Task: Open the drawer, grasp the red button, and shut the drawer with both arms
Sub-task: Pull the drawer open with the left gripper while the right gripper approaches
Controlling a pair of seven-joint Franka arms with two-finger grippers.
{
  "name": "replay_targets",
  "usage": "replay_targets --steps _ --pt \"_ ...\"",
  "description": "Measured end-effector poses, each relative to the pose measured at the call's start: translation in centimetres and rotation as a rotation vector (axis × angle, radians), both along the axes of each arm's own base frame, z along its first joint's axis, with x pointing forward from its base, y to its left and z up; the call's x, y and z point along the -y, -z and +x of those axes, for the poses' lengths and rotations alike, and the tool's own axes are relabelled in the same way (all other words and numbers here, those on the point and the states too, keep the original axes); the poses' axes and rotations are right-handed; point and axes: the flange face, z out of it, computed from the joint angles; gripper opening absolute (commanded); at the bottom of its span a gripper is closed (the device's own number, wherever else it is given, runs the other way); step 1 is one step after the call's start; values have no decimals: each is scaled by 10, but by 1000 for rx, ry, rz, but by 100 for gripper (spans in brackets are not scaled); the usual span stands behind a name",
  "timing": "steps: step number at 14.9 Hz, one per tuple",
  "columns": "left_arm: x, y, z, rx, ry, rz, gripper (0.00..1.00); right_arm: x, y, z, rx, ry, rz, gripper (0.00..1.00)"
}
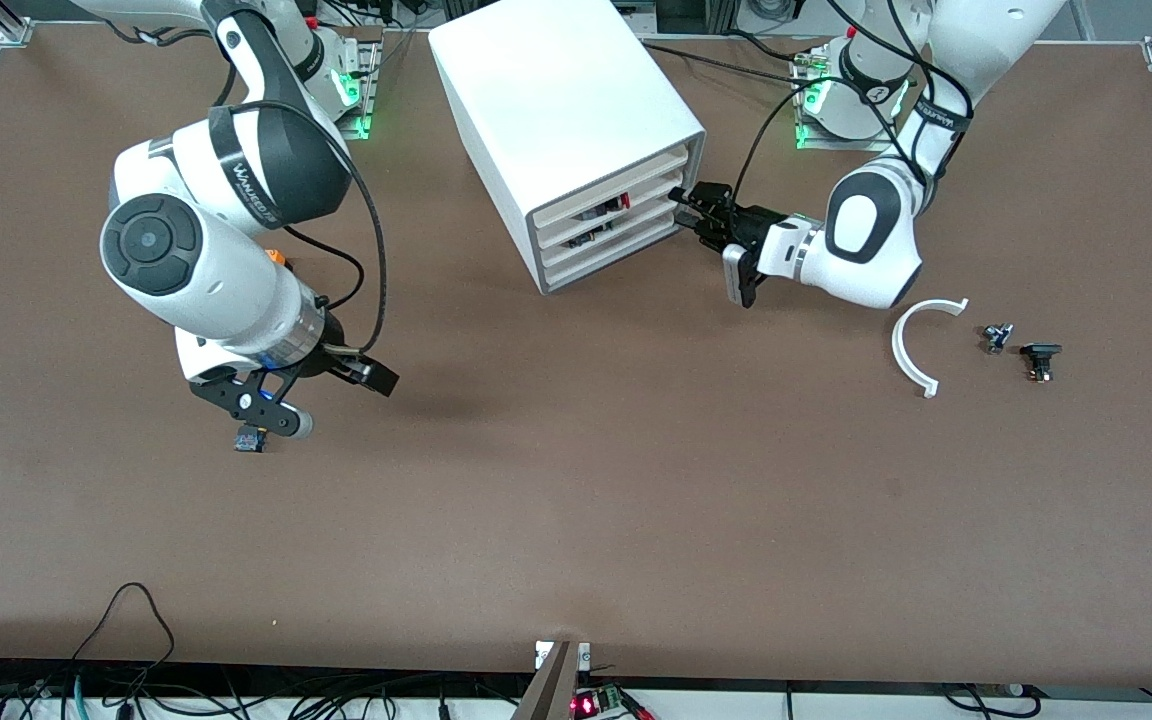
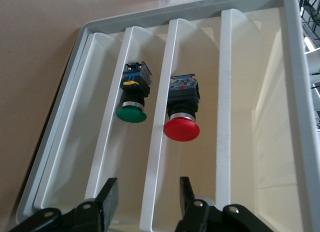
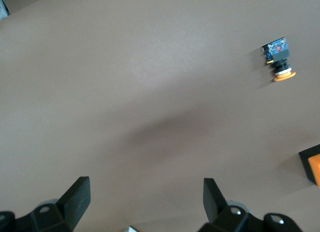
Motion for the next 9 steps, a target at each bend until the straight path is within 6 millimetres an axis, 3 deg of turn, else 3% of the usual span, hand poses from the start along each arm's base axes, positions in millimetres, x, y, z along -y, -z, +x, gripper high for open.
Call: replay_targets --steps 6,7,8,9 --pt "26 7 -17 19 -12 26 54 -29 2 7 11 116 17 100" --pt "30 8 -22 15 -16 26 43 -33 2 7 13 128 21 100" --pt "33 9 -26 12 -19 26 13 -35 2 8 14 139 23 100" --pt "34 10 -27 11 -22 26 0 -37 3 9 14 150 25 100"
